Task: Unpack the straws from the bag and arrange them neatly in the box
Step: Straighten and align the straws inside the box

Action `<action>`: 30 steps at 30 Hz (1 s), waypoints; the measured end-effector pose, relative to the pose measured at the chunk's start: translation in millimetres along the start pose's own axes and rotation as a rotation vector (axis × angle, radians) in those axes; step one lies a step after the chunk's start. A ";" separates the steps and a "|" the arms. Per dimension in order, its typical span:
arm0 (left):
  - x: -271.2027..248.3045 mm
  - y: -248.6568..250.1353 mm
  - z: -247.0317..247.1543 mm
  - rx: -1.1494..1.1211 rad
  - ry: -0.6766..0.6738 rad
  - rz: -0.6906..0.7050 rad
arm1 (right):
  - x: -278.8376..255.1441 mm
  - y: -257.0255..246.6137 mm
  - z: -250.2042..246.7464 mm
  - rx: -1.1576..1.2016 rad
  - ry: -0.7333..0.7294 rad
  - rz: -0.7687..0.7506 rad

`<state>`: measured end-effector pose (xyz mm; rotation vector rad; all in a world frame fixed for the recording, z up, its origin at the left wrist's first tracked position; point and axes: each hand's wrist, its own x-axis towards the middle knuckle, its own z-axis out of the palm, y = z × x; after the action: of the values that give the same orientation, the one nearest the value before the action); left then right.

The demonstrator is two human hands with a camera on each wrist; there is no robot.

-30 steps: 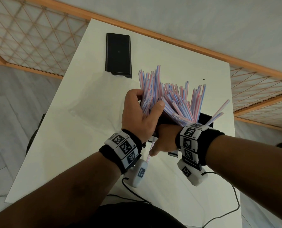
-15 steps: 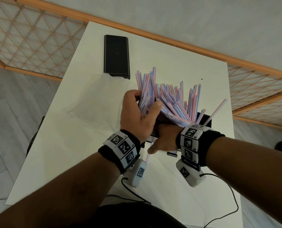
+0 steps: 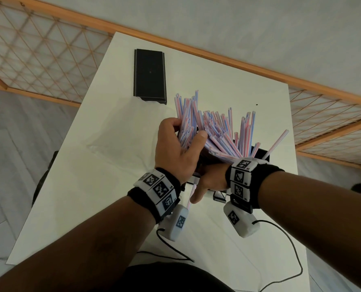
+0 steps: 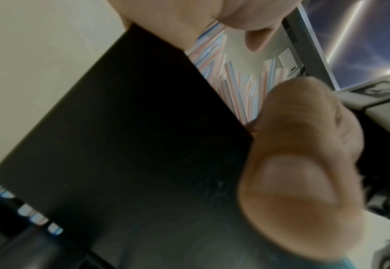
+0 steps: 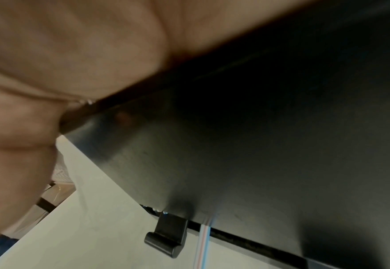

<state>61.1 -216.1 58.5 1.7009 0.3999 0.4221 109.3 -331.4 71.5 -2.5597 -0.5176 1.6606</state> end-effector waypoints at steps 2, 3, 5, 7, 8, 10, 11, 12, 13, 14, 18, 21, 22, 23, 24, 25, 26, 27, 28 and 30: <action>-0.3 0.6 -0.1 0.000 -0.001 -0.005 | -0.3 1.2 1.3 -0.027 0.038 0.004; -0.3 1.1 0.0 -0.003 -0.002 -0.011 | -2.0 1.3 1.1 -0.057 0.078 0.015; 0.2 2.7 0.2 -0.020 0.001 -0.030 | -11.9 -0.1 1.2 -0.144 0.192 -0.001; 1.2 5.1 -0.3 -0.027 0.013 -0.049 | -27.2 -2.9 0.6 -0.222 0.307 -0.067; 1.3 6.3 -0.5 -0.026 0.013 -0.059 | -36.0 -4.4 0.4 -0.241 0.350 -0.100; 1.0 8.9 -0.3 -0.016 0.004 -0.069 | -52.0 -7.9 0.8 -0.267 0.432 -0.174; 0.5 10.4 -0.4 -0.006 0.000 -0.074 | -59.5 -10.1 2.7 -0.259 0.479 -0.221; 0.5 11.3 -0.5 0.003 -0.002 -0.081 | -66.3 -12.7 5.6 -0.235 0.532 -0.271; 0.6 12.8 -0.6 0.006 -0.003 -0.095 | -72.8 -15.1 9.4 -0.204 0.582 -0.310; 0.6 13.8 -0.6 0.004 -0.005 -0.112 | -78.7 -17.4 14.3 -0.181 0.620 -0.337; -1.6 16.8 -1.4 -0.001 -0.017 -0.154 | -94.2 -6.3 44.1 -0.122 0.650 -0.327; -3.6 15.0 0.3 0.041 -0.031 -0.150 | -96.8 21.0 61.7 -0.018 0.662 -0.160; -3.7 13.5 1.0 0.068 -0.035 -0.151 | -97.6 31.4 64.2 0.027 0.709 -0.106; -3.9 13.2 1.0 0.090 -0.037 -0.152 | -99.1 42.1 65.1 0.078 0.773 -0.059; -3.9 12.3 1.0 0.103 -0.034 -0.151 | -100.6 51.8 64.0 0.137 0.844 -0.018; -3.9 11.7 0.8 0.107 -0.032 -0.144 | -101.3 60.2 61.6 0.208 0.920 0.003; -3.9 10.9 0.7 0.102 -0.033 -0.134 | -100.9 66.5 57.7 0.284 0.988 0.014; -4.3 11.1 0.5 0.092 -0.037 -0.121 | -99.1 71.0 52.5 0.347 1.029 0.029; -4.8 10.7 0.4 0.081 -0.040 -0.107 | -95.0 73.1 47.2 0.386 1.034 0.041; -6.1 10.5 0.5 0.064 -0.044 -0.085 | -83.2 69.4 38.9 0.377 1.028 -0.017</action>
<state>56.3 -221.2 68.4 1.7458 0.4561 0.3125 61.3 -427.4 113.0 -2.6157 -0.1138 0.2273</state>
